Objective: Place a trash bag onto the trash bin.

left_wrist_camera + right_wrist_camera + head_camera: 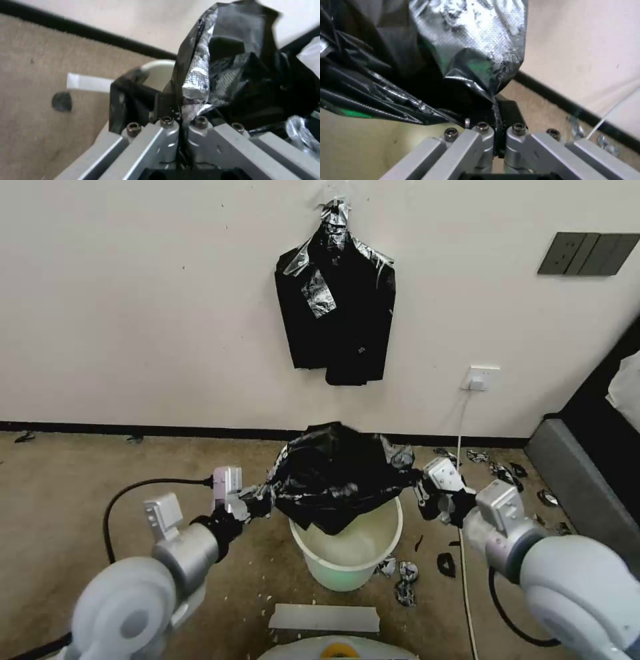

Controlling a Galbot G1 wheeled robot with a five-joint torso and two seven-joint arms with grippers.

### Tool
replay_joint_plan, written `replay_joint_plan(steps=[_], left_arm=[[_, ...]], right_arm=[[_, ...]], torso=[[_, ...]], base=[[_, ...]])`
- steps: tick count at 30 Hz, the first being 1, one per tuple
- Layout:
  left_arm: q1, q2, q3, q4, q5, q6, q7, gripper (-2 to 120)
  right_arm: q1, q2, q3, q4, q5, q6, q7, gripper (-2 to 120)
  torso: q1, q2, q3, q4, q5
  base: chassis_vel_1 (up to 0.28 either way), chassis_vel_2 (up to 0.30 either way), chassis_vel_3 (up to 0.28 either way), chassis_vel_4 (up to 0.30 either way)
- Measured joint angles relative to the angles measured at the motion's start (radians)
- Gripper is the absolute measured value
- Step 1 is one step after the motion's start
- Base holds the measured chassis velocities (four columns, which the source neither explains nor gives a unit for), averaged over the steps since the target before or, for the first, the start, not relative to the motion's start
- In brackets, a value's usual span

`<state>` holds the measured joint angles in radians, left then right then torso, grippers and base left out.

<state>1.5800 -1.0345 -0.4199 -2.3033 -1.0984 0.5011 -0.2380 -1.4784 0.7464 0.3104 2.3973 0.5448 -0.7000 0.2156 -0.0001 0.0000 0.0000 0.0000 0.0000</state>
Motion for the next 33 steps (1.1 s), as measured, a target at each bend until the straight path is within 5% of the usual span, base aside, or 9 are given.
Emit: replay_joint_plan(steps=[11, 18, 33], left_arm=[[0.015, -0.131, 0.096, 0.119, 0.188, -0.002, 0.035, 0], [0.025, -0.179, 0.14, 0.126, 0.228, -0.011, 0.061, 0], [-0.014, -0.19, 0.159, 0.143, 0.248, -0.072, 0.121, 0]], right_arm=[[-0.092, 0.046, -0.029, -0.052, -0.095, 0.028, -0.021, 0], [-0.099, 0.05, -0.017, -0.027, -0.098, 0.031, -0.022, 0], [-0.092, 0.034, 0.008, 0.008, -0.098, 0.038, -0.022, 0]], torso=[[0.0, 0.0, 0.0, -0.0001, 0.0001], [0.0, 0.0, 0.0, 0.0, 0.0001], [0.0, 0.0, 0.0, 0.0, 0.0]], base=[[0.0, 0.0, 0.0, 0.0], [0.0, 0.0, 0.0, 0.0], [0.0, 0.0, 0.0, 0.0]])
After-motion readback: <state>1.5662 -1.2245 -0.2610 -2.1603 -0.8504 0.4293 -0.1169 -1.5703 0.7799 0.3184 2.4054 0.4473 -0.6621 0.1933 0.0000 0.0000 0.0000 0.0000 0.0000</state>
